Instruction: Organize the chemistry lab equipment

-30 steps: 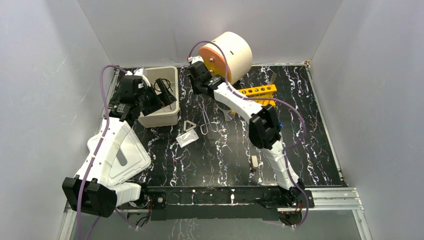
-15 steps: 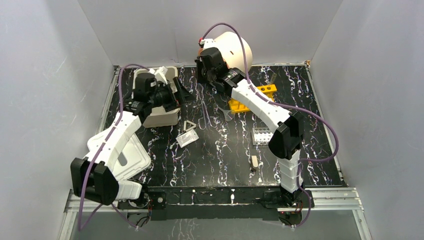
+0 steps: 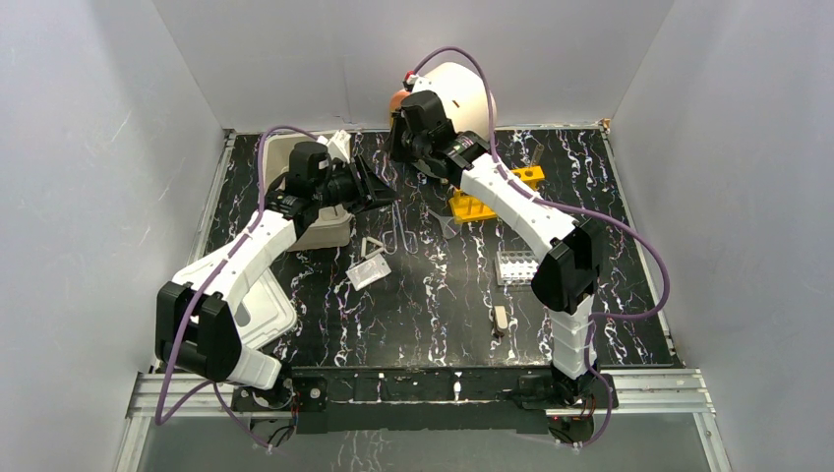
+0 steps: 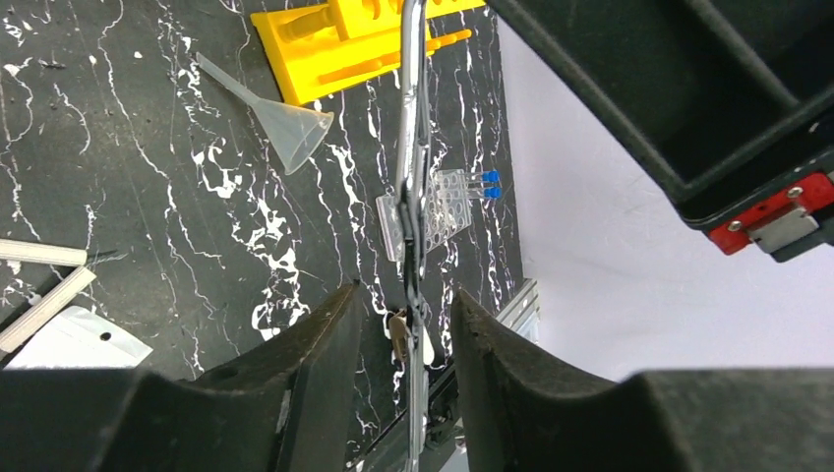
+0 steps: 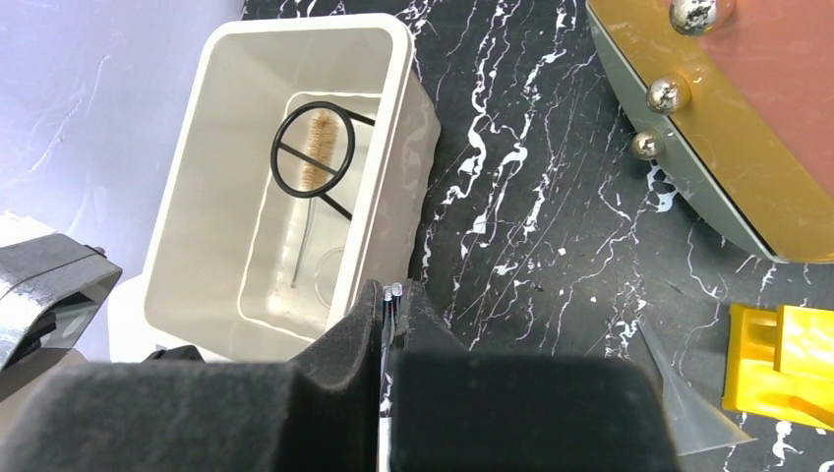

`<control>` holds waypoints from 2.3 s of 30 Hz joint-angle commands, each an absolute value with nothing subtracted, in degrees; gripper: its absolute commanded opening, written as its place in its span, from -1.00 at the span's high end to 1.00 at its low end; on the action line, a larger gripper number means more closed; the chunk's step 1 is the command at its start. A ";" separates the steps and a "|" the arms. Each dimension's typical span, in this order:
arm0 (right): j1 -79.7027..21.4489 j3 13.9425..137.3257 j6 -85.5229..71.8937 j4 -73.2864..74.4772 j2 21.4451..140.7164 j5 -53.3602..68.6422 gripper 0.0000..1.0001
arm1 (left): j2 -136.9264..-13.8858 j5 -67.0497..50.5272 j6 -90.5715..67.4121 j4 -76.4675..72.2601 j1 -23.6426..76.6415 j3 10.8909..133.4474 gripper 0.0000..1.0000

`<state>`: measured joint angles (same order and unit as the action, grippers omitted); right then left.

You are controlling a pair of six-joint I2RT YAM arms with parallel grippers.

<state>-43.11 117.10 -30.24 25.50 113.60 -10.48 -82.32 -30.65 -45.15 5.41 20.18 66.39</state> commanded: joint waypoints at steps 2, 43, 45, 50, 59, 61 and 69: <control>-42.40 117.26 -34.09 22.94 109.84 -9.00 1.00 | -81.97 -32.61 -45.95 3.05 20.65 67.03 0.31; -35.24 112.61 -27.13 23.94 102.81 -3.87 -0.34 | -98.70 3.03 -9.85 49.76 3.79 105.94 1.00; -35.24 112.64 -27.29 24.12 102.93 -3.58 -0.33 | -100.69 3.18 -9.99 49.74 2.86 106.93 1.00; -35.24 112.12 -27.47 25.02 102.72 -3.64 -0.33 | -105.38 2.61 -10.11 49.61 0.48 108.81 1.00; -35.24 110.86 -26.54 25.75 101.63 -4.09 -0.33 | -112.84 0.00 -9.51 49.67 -3.06 114.13 1.00; -35.24 110.69 -25.43 25.66 101.45 -3.75 -0.33 | -114.16 0.00 -9.07 49.14 -3.24 114.63 1.00; -35.24 108.85 -23.73 24.96 100.38 -3.16 -0.32 | -117.48 -2.99 -8.43 47.03 -3.38 112.71 1.00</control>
<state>-35.11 109.89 -25.21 26.98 102.69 -3.66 -117.95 0.38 -9.34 48.16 -3.40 112.51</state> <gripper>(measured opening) 0.664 0.044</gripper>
